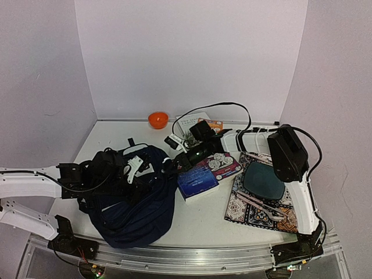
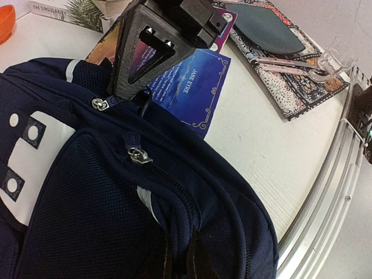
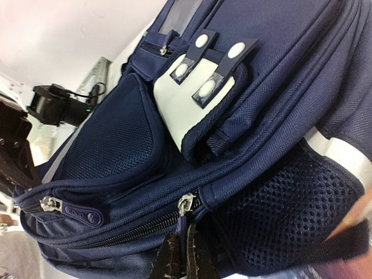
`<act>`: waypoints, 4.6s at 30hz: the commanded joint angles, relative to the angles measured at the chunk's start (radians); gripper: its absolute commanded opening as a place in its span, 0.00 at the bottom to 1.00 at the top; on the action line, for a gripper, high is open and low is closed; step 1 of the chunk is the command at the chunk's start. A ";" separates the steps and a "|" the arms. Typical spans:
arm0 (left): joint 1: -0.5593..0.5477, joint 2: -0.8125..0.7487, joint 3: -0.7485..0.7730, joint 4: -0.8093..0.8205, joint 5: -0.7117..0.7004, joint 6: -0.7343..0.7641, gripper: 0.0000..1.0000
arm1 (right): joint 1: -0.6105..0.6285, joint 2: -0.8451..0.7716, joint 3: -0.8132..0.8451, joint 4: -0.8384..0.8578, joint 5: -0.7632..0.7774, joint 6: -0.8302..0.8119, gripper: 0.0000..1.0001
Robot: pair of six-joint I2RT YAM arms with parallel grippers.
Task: Pack the student bag
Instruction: Adjust the second largest pocket of the student bag, then hold the largest pocket of the student bag.
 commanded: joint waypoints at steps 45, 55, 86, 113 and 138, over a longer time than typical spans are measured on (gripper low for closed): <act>0.021 -0.011 0.091 -0.069 -0.104 -0.018 0.00 | -0.037 -0.178 -0.076 -0.103 0.360 -0.120 0.64; 0.022 -0.040 0.126 -0.123 -0.149 -0.029 0.00 | -0.037 -0.125 -0.044 -0.079 0.300 -0.165 0.65; 0.187 0.488 0.714 -0.272 -0.263 -0.329 0.00 | 0.034 -0.519 -0.495 0.292 0.549 0.241 0.78; 0.360 0.766 1.016 -0.250 -0.079 -0.295 0.66 | 0.277 -0.598 -0.663 0.369 1.013 0.646 0.85; 0.475 0.246 0.189 -0.272 -0.017 -0.157 0.82 | 0.282 -0.342 -0.408 0.132 1.217 0.982 0.31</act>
